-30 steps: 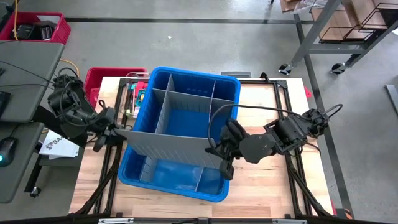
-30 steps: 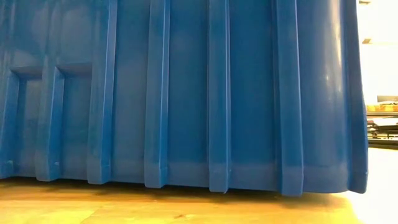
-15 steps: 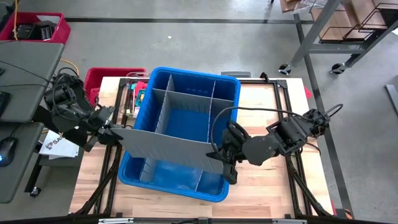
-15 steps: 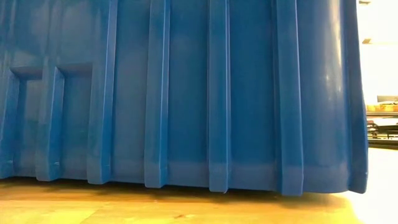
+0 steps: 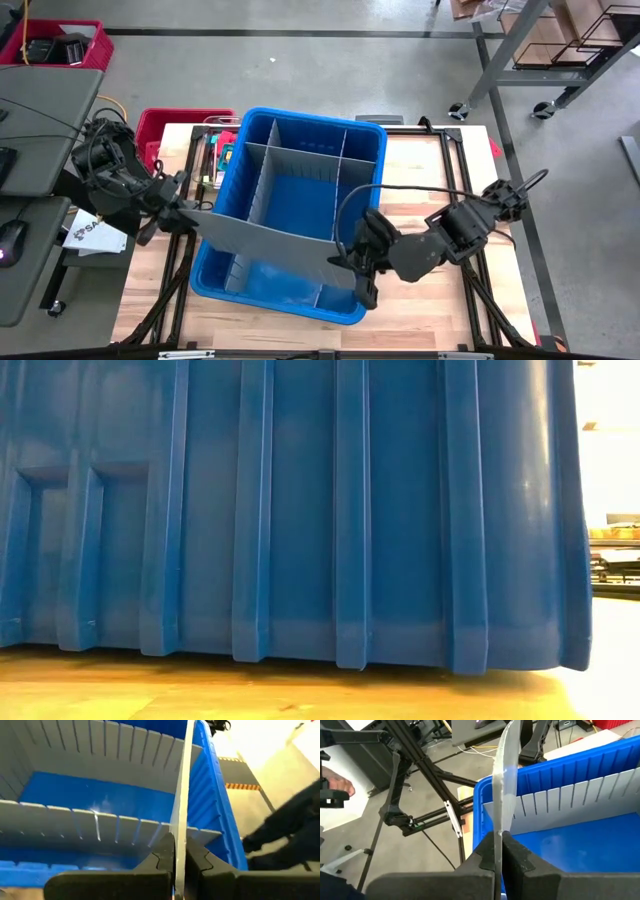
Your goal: Sort blocks
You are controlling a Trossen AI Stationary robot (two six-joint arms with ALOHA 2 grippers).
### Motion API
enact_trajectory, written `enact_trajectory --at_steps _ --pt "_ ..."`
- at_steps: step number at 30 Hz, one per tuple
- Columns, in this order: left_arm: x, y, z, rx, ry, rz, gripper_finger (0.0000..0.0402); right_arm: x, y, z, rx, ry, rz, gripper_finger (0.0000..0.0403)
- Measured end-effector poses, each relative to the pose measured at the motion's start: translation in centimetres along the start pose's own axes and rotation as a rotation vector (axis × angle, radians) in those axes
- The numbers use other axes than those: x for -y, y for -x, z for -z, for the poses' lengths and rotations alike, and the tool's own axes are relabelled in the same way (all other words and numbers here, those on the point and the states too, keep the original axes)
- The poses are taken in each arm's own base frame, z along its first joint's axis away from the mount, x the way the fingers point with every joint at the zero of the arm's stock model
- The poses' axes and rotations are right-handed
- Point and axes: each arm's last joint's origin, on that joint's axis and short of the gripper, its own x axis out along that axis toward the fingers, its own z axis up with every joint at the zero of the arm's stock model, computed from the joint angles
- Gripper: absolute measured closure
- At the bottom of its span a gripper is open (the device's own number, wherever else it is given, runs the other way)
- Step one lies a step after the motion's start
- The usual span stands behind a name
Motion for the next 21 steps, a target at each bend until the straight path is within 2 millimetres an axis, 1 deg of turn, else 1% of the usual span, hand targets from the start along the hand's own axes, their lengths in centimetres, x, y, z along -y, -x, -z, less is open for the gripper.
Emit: enact_trajectory --at_steps 4,8,14,17,21 --pt "-0.02 0.0 0.14 -0.027 -0.002 0.014 0.0401 -0.24 -0.53 0.15 -0.001 -0.002 -0.009 0.0403" --pt "-0.29 0.01 0.34 -0.033 -0.03 -0.027 0.0401 -0.35 -1.02 0.41 -0.008 0.003 -0.001 0.0403" --pt "-0.33 0.01 0.32 -0.025 -0.062 -0.038 0.0401 -0.38 -1.02 0.38 -0.006 0.001 -0.005 0.0403" --pt "-0.18 0.0 0.03 0.016 -0.076 -0.042 0.0401 -0.54 -0.99 0.25 -0.001 0.0 -0.029 0.0403" --pt "0.46 -0.16 -0.58 0.065 -0.088 -0.002 0.0402 -0.7 -0.7 0.08 0.0 -0.007 -0.061 0.0403"
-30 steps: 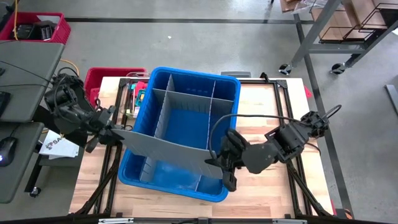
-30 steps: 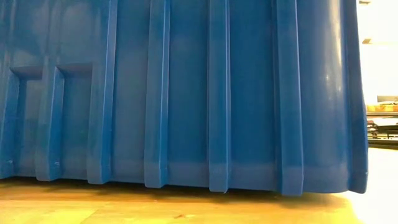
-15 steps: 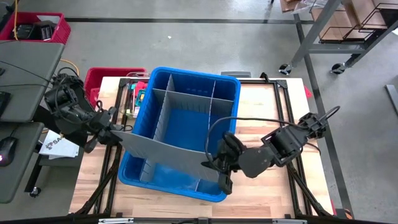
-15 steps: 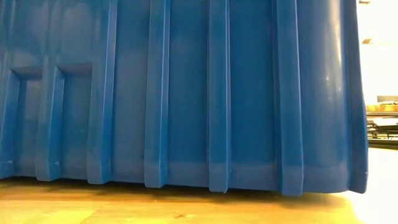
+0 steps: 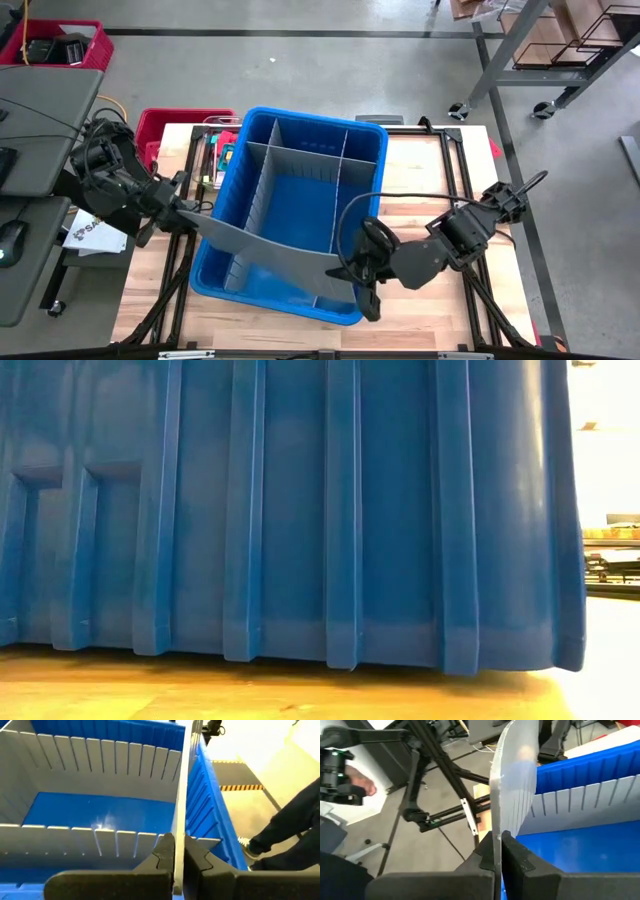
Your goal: Sort blocks
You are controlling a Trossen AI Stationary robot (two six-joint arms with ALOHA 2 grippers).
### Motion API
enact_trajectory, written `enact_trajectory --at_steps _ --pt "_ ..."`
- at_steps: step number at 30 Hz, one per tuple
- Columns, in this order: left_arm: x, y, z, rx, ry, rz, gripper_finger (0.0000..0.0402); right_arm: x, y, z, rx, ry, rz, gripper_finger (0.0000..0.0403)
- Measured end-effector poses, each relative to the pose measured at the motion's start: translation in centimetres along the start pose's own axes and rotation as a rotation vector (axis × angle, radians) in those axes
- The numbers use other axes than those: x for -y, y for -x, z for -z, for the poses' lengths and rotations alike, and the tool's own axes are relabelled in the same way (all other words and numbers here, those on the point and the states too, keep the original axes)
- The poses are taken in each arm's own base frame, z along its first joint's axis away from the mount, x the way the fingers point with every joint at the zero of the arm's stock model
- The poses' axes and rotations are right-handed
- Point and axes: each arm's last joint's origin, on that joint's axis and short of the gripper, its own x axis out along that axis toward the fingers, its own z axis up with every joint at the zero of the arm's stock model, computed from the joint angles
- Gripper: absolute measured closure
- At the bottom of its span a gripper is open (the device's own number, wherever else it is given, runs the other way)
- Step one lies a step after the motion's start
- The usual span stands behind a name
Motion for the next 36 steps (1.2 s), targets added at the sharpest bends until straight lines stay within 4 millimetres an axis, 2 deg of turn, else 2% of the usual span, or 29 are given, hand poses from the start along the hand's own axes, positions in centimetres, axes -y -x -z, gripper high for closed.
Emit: enact_trajectory --at_steps 10,25,36 --pt "-0.3 -0.2 0.5 -0.054 -0.002 -0.048 0.0401 -0.1 -0.2 -0.2 0.025 0.012 -0.001 0.0403" --pt "-0.2 -0.2 0.6 -0.079 0.026 -0.023 0.0401 -0.1 -0.2 -0.2 0.029 0.015 0.005 0.0403" --pt "-0.6 0.0 1.2 -0.143 0.029 -0.057 0.0401 0.2 -0.5 0.1 0.032 0.019 0.058 0.0403"
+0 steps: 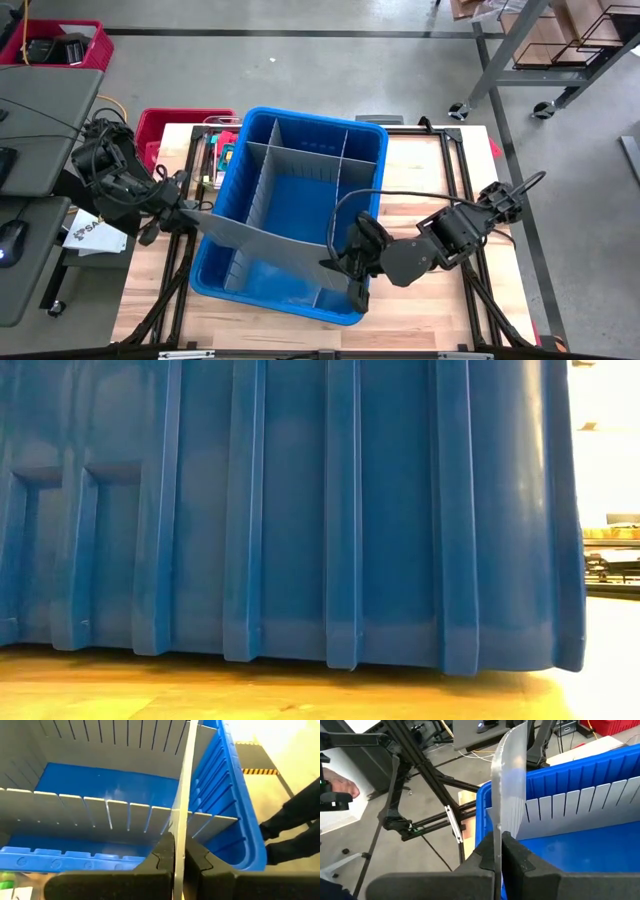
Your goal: Sort blocks
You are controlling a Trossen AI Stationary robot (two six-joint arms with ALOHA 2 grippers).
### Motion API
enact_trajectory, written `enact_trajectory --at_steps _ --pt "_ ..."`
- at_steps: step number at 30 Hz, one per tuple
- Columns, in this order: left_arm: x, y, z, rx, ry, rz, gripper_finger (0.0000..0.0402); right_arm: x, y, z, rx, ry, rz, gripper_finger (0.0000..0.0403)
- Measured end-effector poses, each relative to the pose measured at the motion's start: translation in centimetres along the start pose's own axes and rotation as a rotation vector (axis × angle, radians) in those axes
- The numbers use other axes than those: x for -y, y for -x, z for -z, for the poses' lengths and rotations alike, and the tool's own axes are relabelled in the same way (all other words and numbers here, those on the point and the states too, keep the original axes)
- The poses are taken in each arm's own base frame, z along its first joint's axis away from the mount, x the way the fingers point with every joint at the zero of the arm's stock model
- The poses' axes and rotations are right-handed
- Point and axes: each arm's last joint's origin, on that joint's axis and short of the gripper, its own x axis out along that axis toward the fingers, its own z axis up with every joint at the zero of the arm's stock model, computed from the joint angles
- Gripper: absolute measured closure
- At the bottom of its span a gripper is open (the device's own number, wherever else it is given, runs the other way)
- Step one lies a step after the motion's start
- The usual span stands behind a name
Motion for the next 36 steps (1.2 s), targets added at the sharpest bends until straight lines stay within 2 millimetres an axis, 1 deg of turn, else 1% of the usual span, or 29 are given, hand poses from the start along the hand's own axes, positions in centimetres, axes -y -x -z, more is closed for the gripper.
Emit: enact_trajectory --at_steps 8,13,20,28,36 --pt "0.47 0.06 -0.49 0.035 0.007 0.066 0.0401 -0.1 0.15 -0.03 -0.002 0.004 -0.015 0.0403" --pt "0.48 0.05 -0.46 0.029 0.016 0.071 0.0401 -0.09 0.15 -0.01 -0.006 0.004 -0.016 0.0403" --pt "0.16 0.03 -0.35 0.049 -0.025 0.002 0.0401 -0.06 0.16 -0.04 -0.002 0.006 -0.012 0.0403" --pt "0.42 0.05 -0.44 0.033 0.039 0.057 0.0401 -0.08 0.22 -0.1 -0.001 0.001 -0.019 0.0403" --pt "0.3 0.04 -0.42 0.044 0.004 0.03 0.0401 -0.08 0.22 -0.1 -0.001 0.004 -0.018 0.0403"
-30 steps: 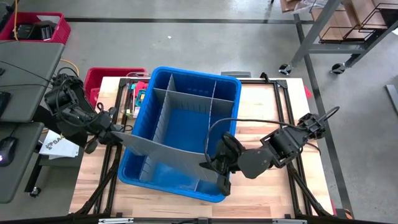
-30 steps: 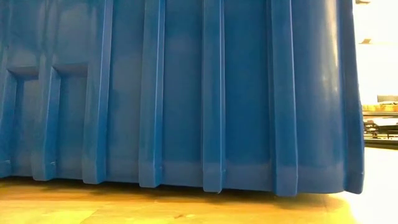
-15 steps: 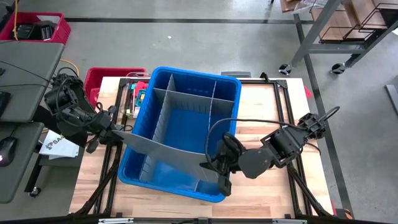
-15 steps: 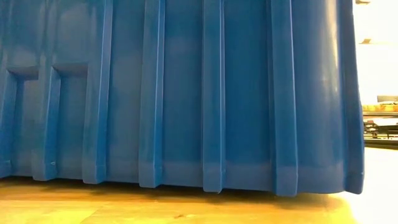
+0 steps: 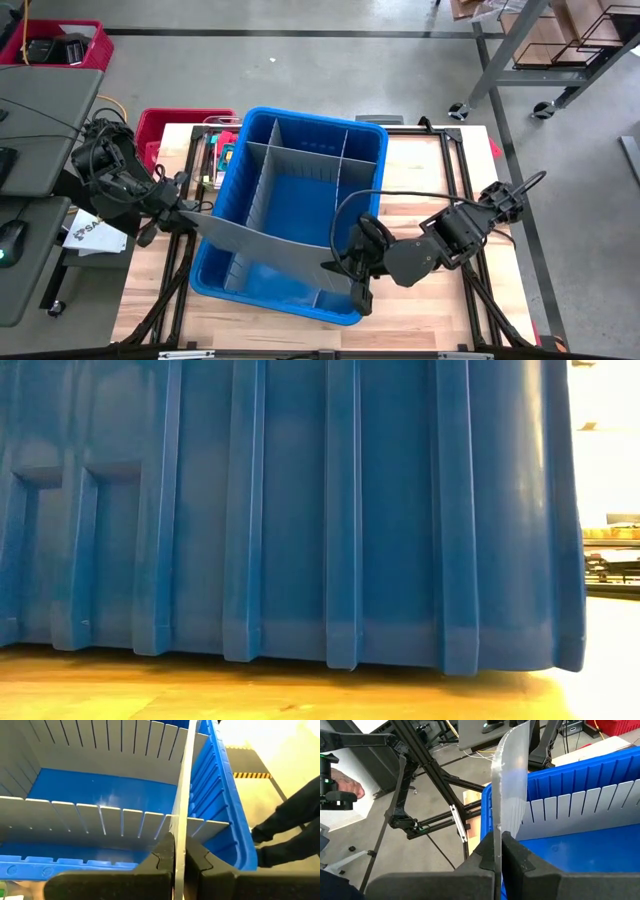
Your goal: Sort blocks
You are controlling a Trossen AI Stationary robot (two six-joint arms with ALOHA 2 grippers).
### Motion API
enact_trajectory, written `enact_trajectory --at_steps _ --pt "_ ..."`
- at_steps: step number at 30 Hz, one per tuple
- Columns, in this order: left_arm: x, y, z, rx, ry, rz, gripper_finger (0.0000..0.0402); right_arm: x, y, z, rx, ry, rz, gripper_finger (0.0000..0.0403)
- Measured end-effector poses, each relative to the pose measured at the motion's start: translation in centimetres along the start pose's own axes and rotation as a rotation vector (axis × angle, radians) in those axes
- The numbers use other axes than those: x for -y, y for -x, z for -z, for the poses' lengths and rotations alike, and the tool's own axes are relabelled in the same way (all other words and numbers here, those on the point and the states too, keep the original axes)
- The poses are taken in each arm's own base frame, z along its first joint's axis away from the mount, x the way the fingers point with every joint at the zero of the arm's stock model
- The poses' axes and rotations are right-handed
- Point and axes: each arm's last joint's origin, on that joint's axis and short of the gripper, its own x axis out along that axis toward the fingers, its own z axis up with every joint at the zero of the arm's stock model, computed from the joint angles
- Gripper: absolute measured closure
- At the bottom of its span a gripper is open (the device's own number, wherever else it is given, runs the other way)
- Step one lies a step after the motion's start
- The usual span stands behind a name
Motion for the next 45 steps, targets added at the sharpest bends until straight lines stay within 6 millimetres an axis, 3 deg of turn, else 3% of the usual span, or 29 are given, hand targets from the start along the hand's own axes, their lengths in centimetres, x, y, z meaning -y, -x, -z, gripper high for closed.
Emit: enact_trajectory --at_steps 28,37,45 --pt "-0.1 0.0 0.2 -0.028 -0.001 0.005 0.0401 0.1 -0.3 0.3 -0.011 0.012 0.023 0.0403" --pt "-0.4 0.1 0.6 -0.081 -0.018 -0.002 0.0401 -0.3 -1.9 1.2 -0.049 0.018 0.026 0.0403" --pt "-0.4 0.1 0.7 -0.092 -0.021 -0.01 0.0401 -0.3 -1.9 1.7 -0.082 0.033 0.043 0.0403"
